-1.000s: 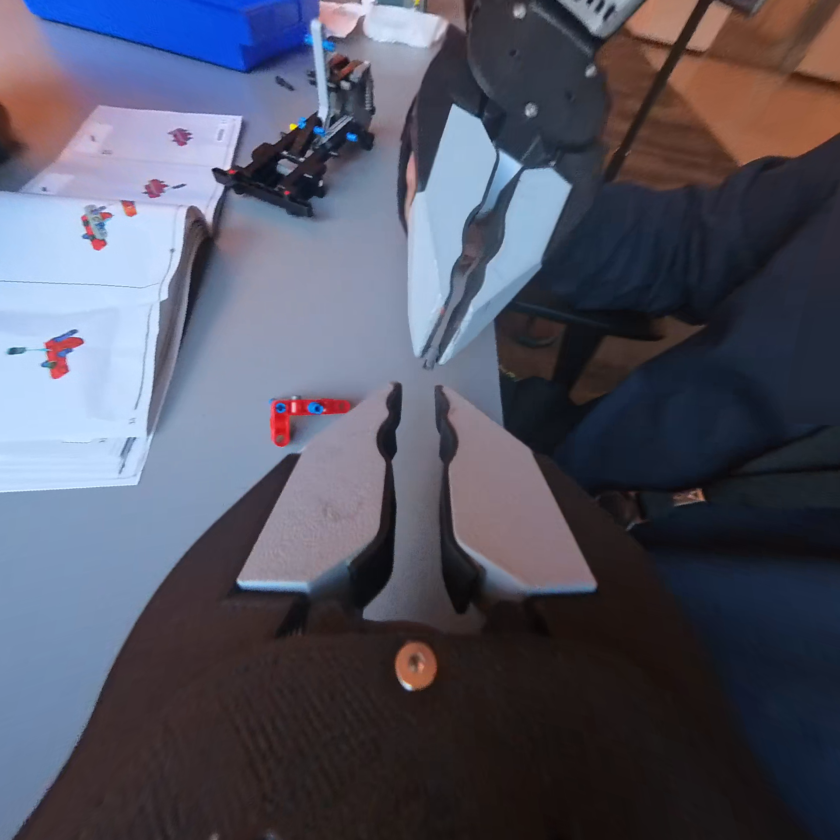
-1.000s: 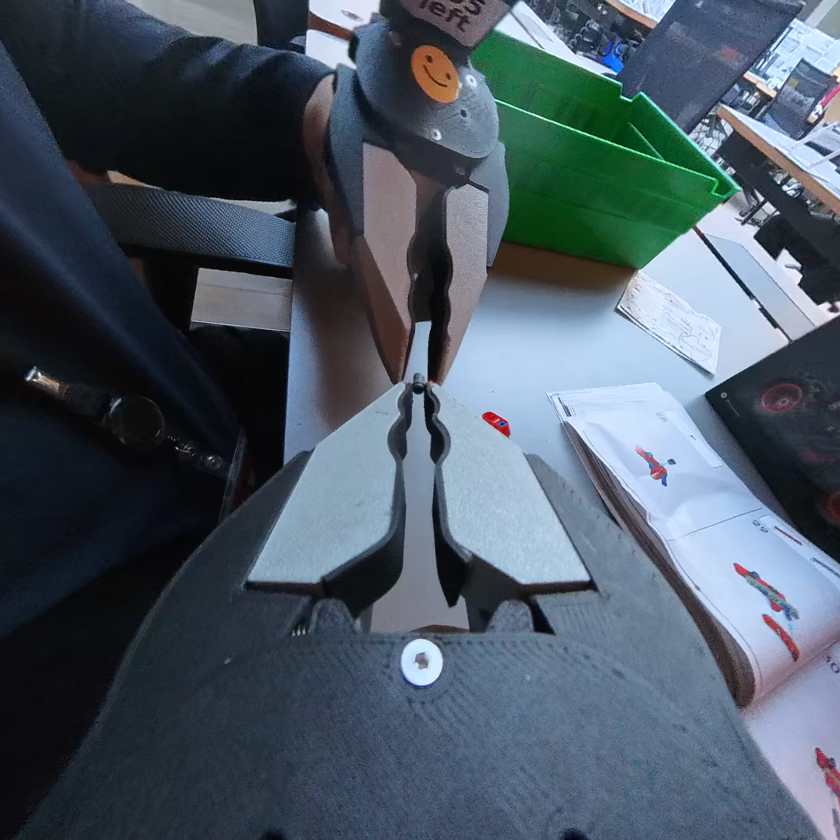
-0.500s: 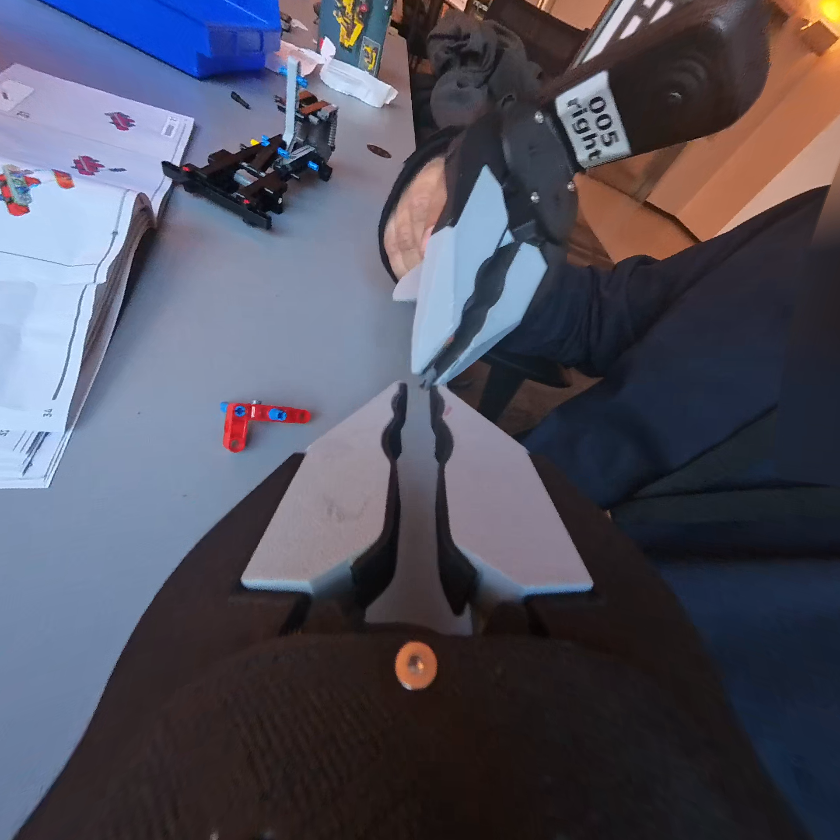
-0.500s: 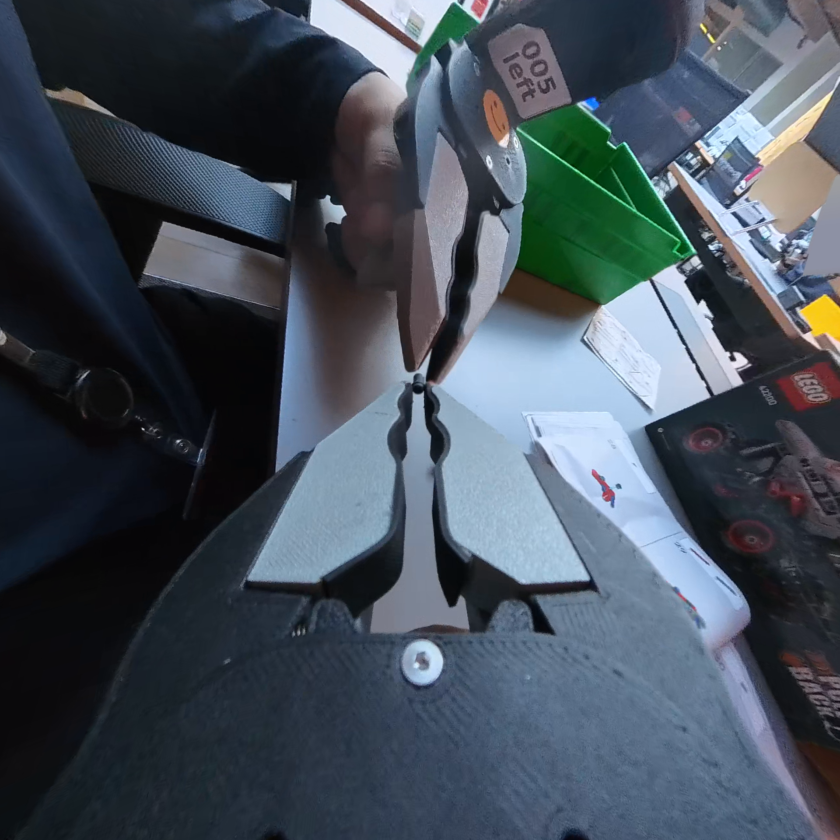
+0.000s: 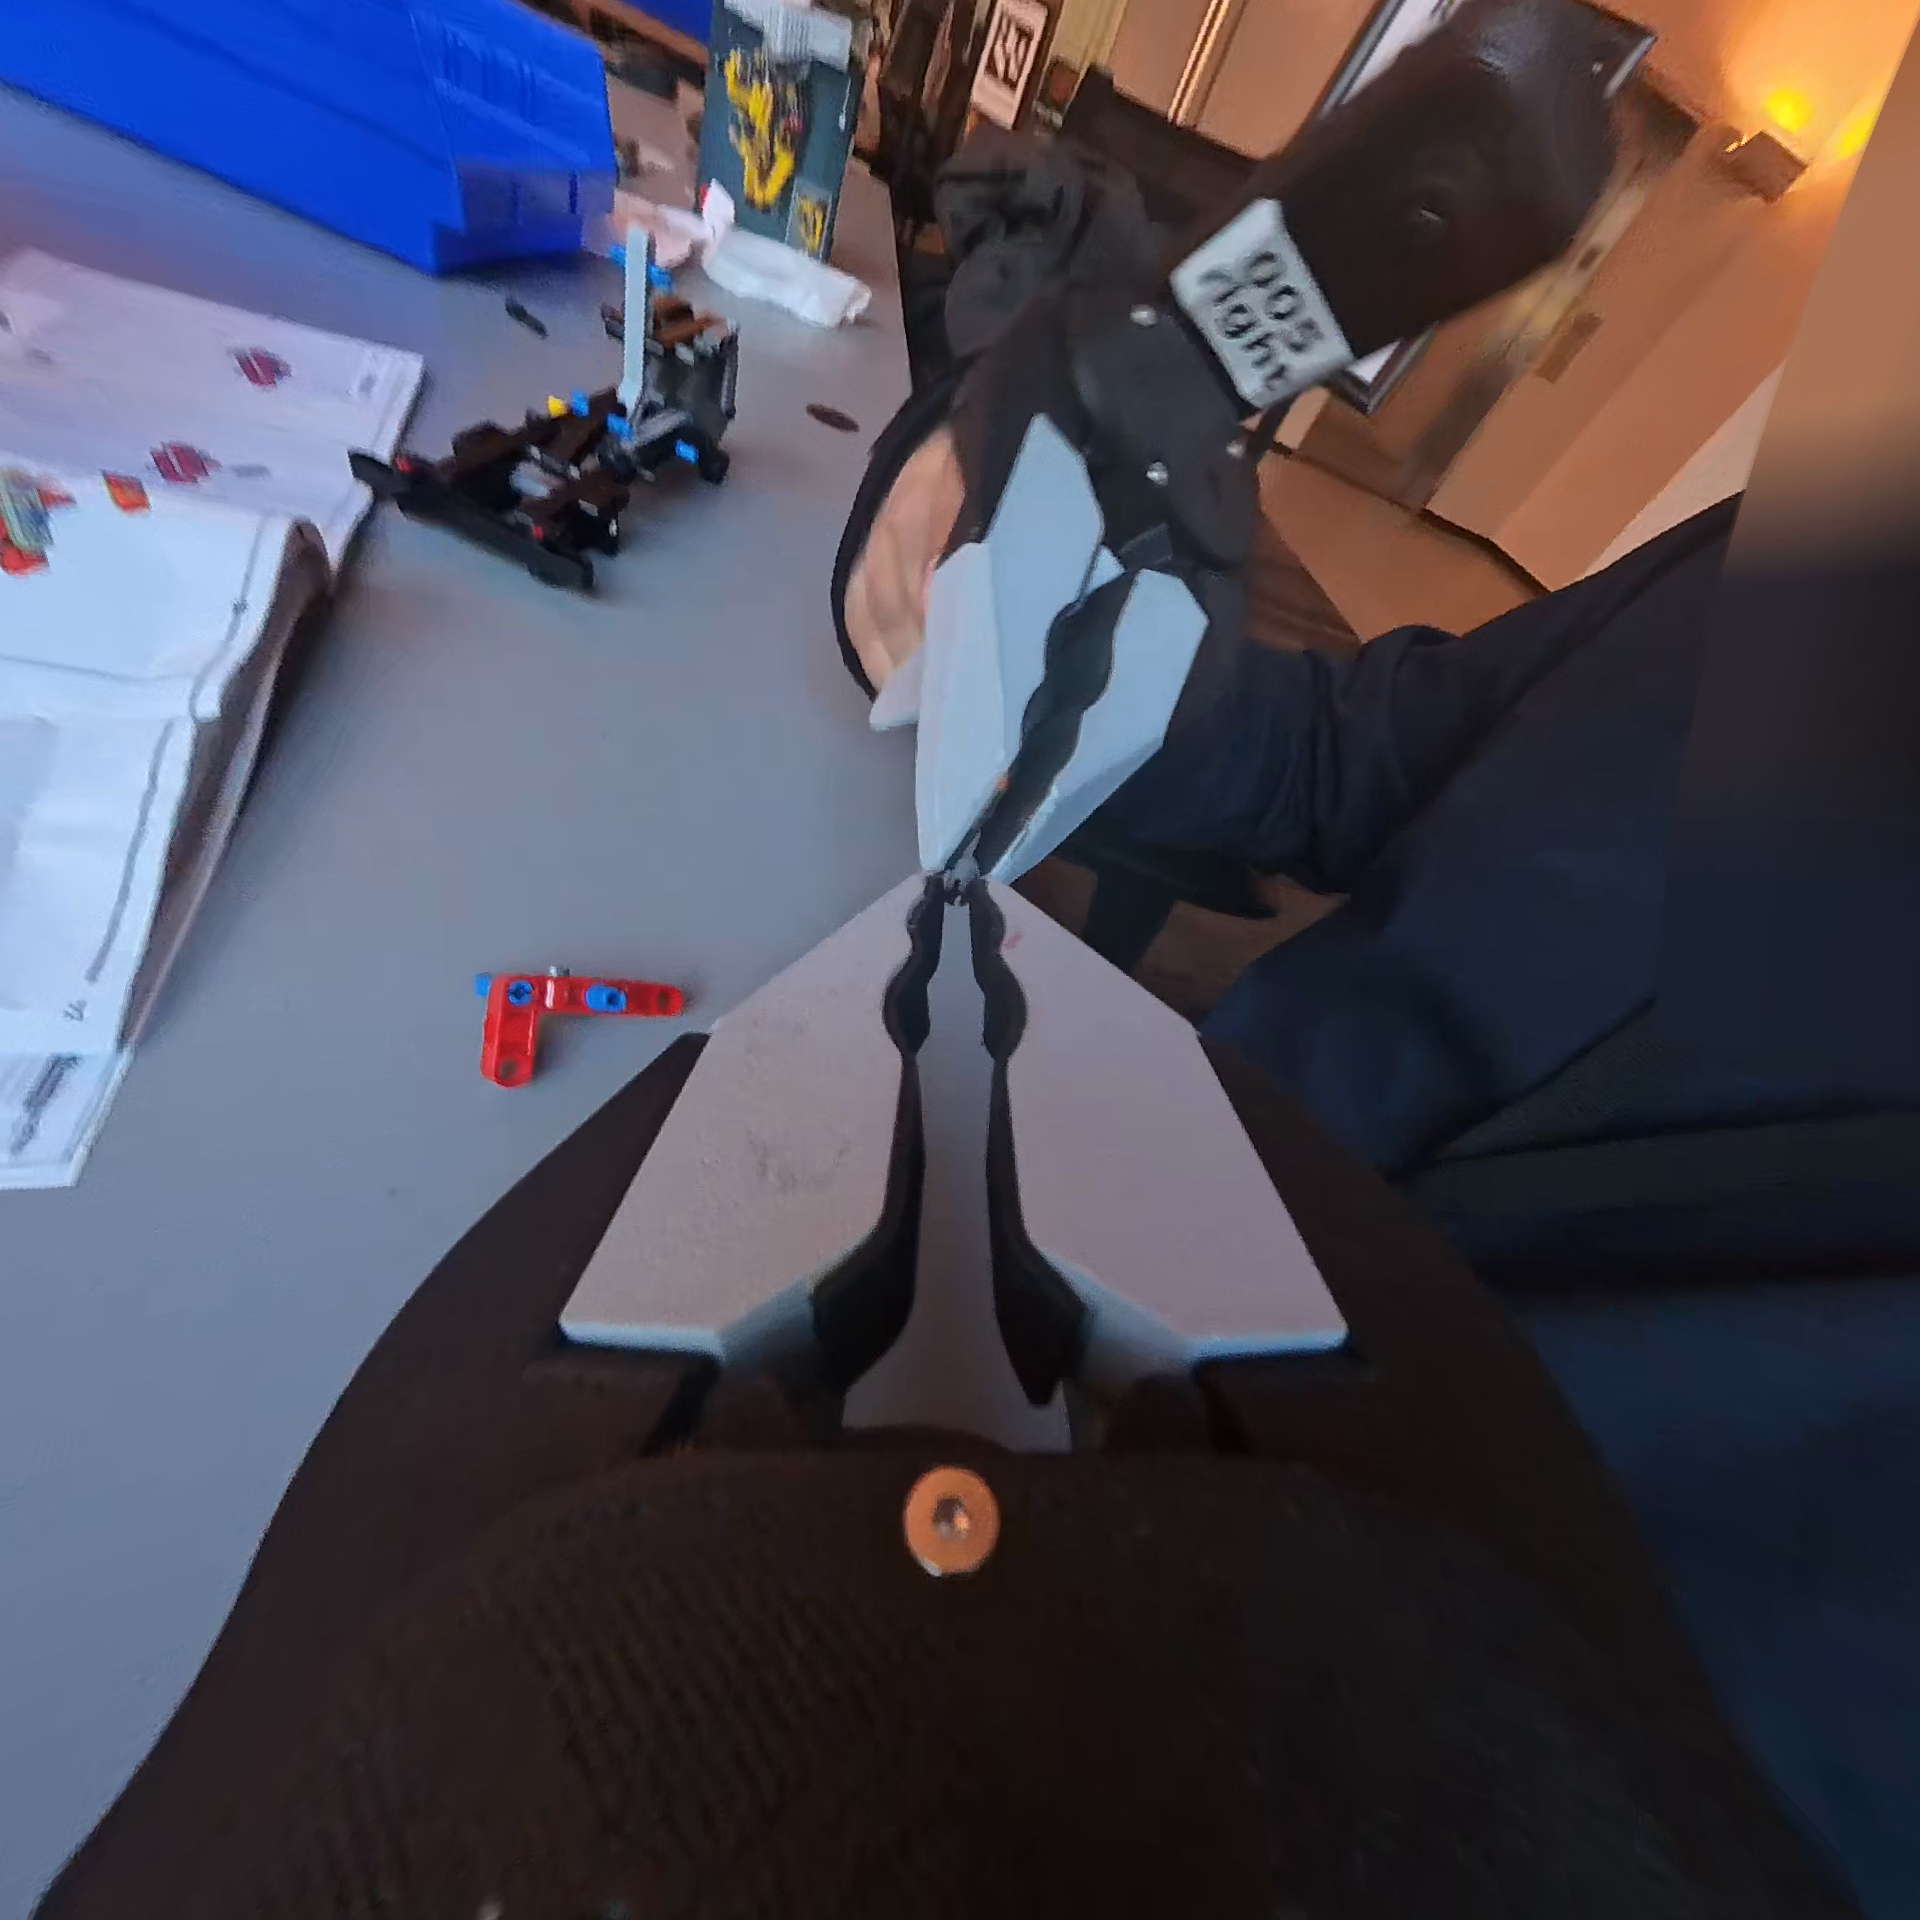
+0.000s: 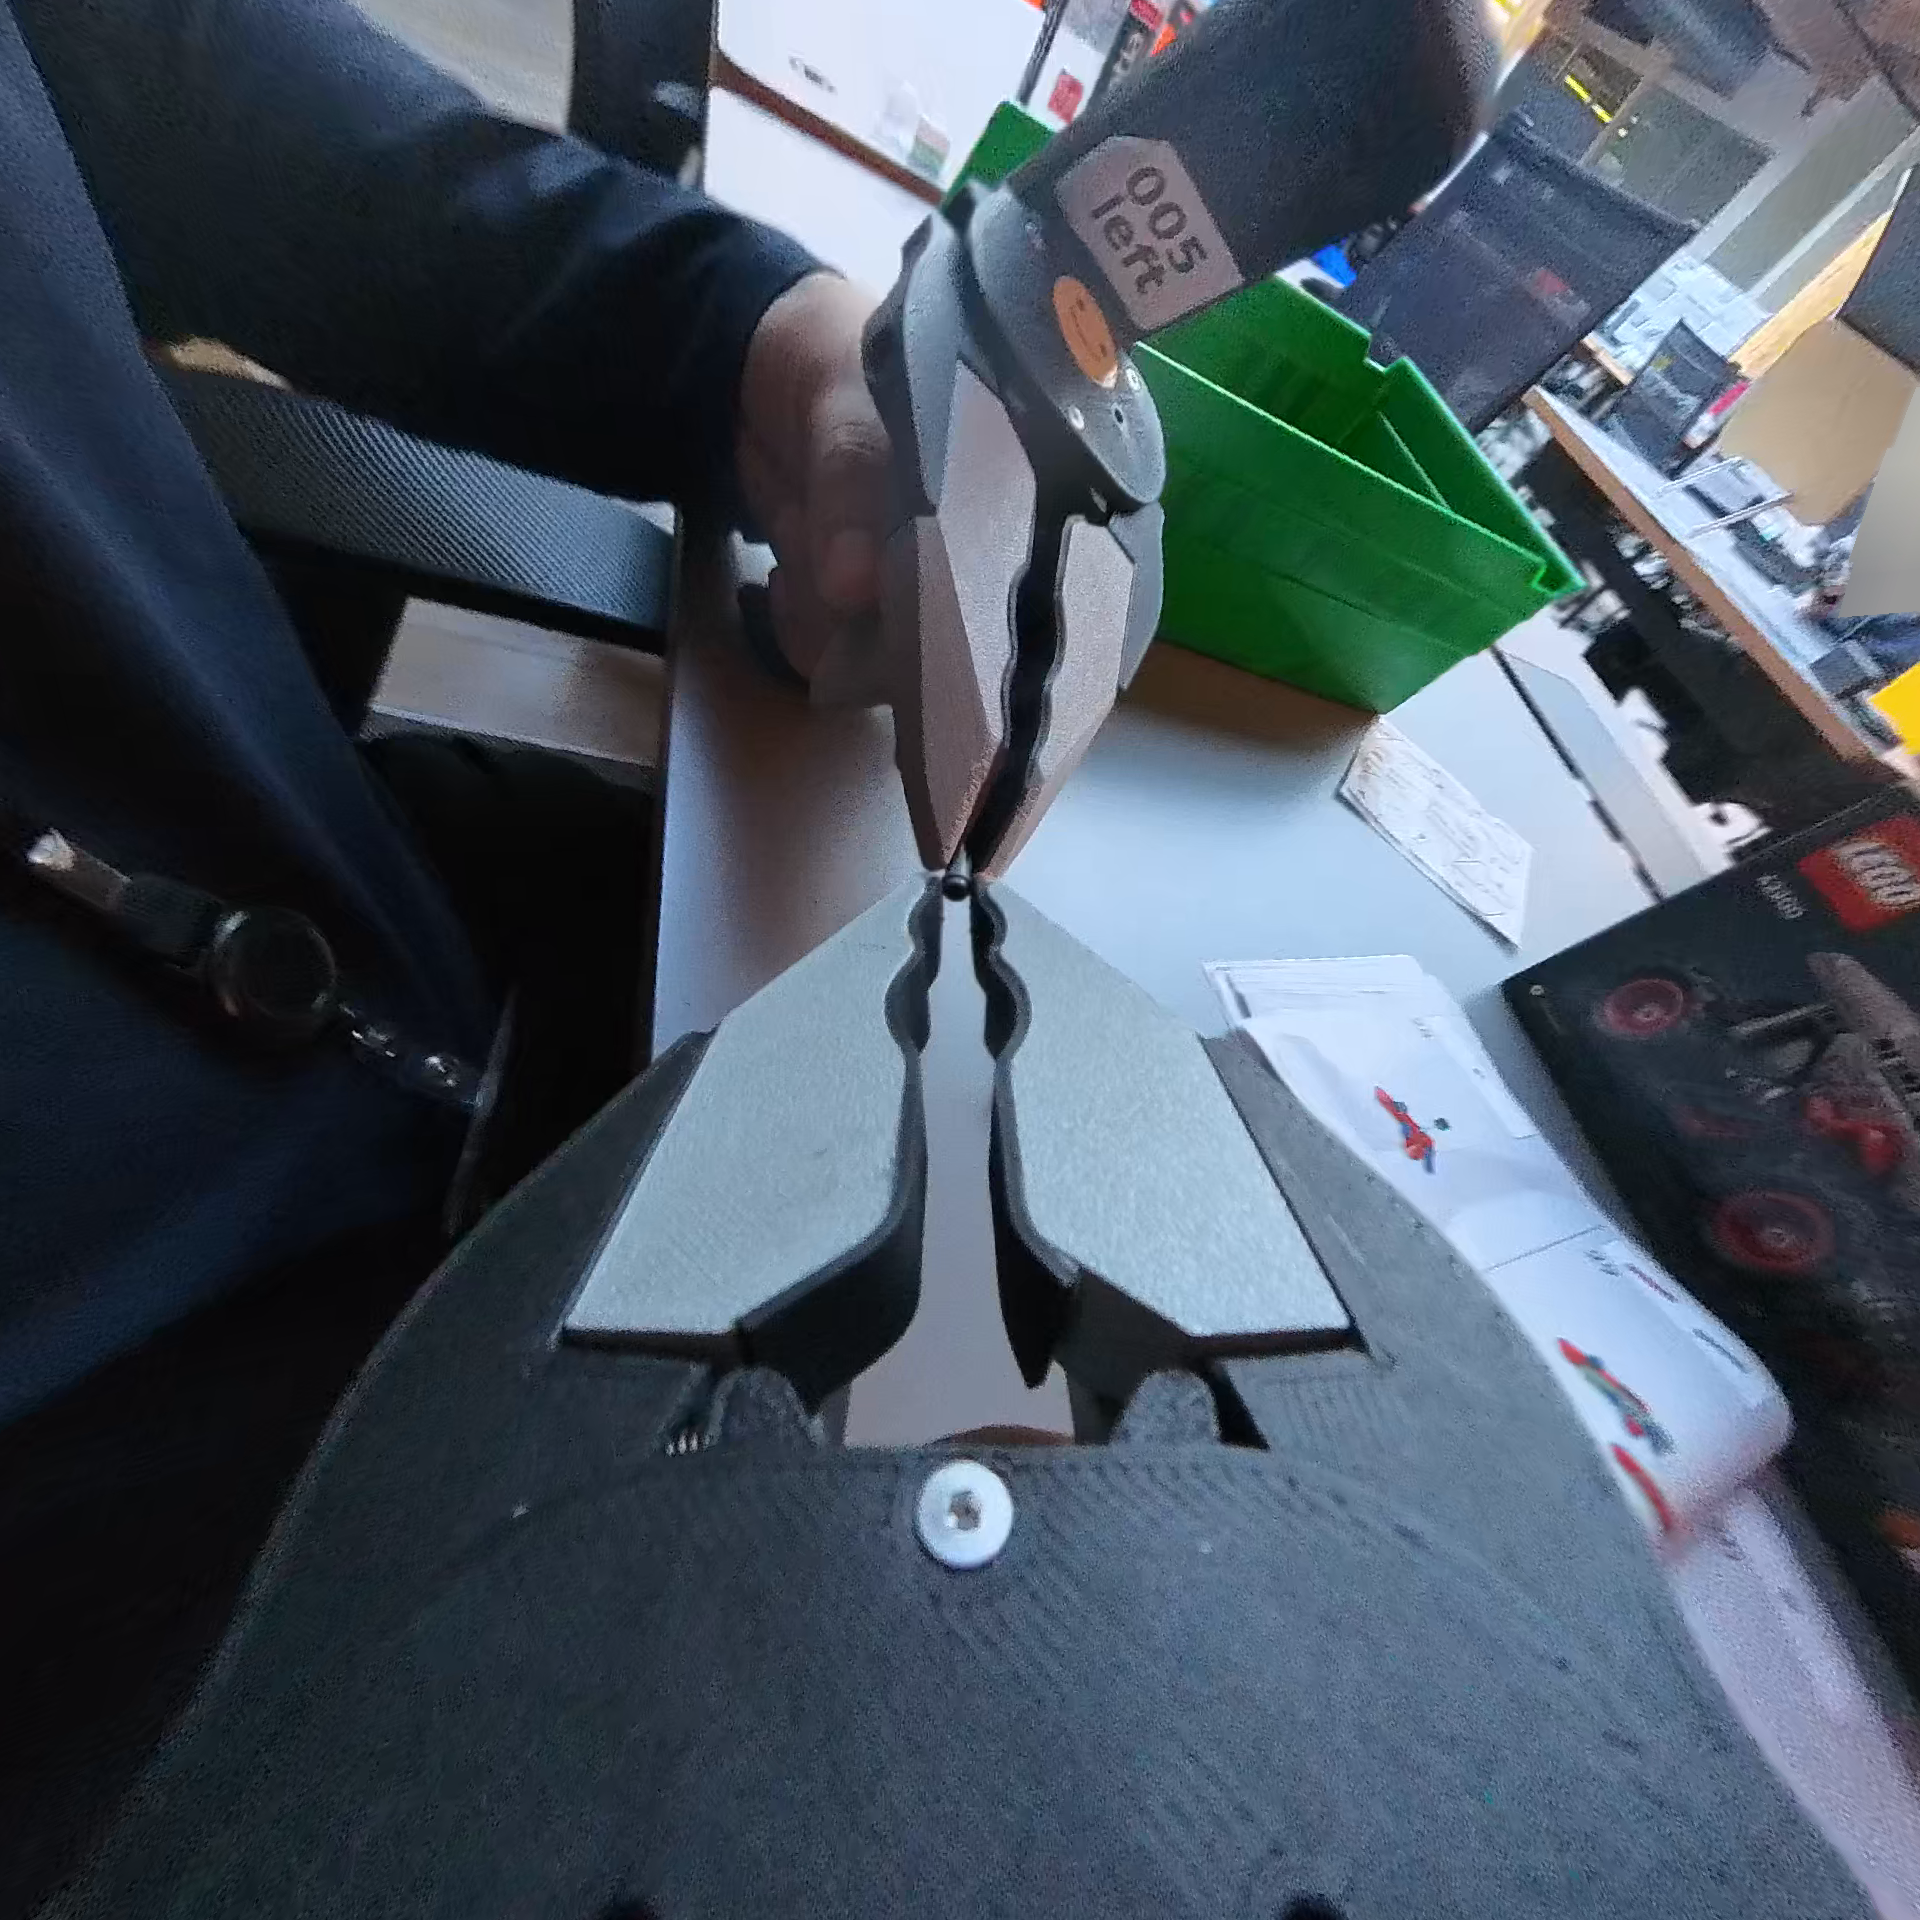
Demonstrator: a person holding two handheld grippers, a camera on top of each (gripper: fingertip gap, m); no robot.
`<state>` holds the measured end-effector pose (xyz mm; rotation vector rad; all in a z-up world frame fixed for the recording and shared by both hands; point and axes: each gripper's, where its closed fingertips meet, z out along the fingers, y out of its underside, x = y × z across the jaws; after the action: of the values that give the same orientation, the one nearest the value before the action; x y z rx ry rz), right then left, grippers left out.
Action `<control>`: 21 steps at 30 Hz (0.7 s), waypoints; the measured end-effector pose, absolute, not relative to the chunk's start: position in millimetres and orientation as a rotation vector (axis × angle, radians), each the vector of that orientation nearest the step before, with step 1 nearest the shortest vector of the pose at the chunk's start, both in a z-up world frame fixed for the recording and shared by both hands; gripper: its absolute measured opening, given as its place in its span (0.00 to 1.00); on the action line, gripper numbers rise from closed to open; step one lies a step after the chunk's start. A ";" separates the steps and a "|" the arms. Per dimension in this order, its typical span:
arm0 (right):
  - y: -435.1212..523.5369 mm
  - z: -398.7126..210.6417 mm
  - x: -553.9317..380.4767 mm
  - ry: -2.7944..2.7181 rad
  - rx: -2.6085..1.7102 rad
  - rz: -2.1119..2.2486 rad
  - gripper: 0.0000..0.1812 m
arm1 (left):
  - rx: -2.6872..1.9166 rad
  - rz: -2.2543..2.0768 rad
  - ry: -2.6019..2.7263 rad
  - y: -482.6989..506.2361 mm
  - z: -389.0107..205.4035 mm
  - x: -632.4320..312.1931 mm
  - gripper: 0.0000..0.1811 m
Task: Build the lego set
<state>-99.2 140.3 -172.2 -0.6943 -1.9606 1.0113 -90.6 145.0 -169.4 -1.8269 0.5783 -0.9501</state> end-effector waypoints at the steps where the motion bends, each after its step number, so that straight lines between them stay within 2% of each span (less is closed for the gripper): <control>1: 141.4 -171.4 -99.0 -1.963 -0.731 1.056 0.01 | -1.812 -0.931 0.582 145.8 -167.9 -91.1 0.01; 13: 147.5 -150.9 -99.3 -1.879 -1.197 1.669 0.02 | -1.567 -0.377 0.727 154.1 -150.7 -96.2 0.01; 21: 148.4 -147.7 -99.9 -1.838 -1.254 1.772 0.01 | -1.510 -0.245 0.753 154.6 -148.2 -92.9 0.01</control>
<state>-99.9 148.4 -147.7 -1.2539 -1.8383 1.7717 -92.9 154.6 -148.2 -1.5098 0.7527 -0.2450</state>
